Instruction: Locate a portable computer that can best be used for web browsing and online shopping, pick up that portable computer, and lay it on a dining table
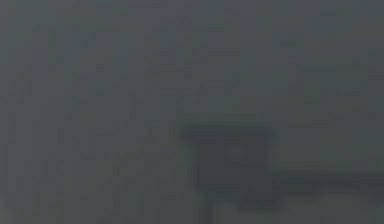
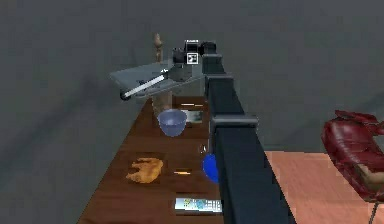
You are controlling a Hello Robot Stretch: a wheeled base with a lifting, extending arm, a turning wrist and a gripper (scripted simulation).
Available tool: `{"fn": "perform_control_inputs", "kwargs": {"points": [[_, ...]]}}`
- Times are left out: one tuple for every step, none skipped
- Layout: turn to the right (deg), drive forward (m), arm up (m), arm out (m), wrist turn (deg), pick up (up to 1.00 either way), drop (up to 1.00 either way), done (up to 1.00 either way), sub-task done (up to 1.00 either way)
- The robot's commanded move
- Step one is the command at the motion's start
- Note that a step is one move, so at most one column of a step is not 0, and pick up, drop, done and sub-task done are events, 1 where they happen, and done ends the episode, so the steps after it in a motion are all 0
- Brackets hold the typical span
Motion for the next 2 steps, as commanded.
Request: {"fn": "perform_control_inputs", "kwargs": {"points": [[0.0, 0.0, 0.0, 0.0, 45.0, 0.0, 0.0, 0.0, 0.0], [0.0, 0.0, 0.0, 0.0, 15.0, 0.0, 0.0, 0.0, 0.0]]}}
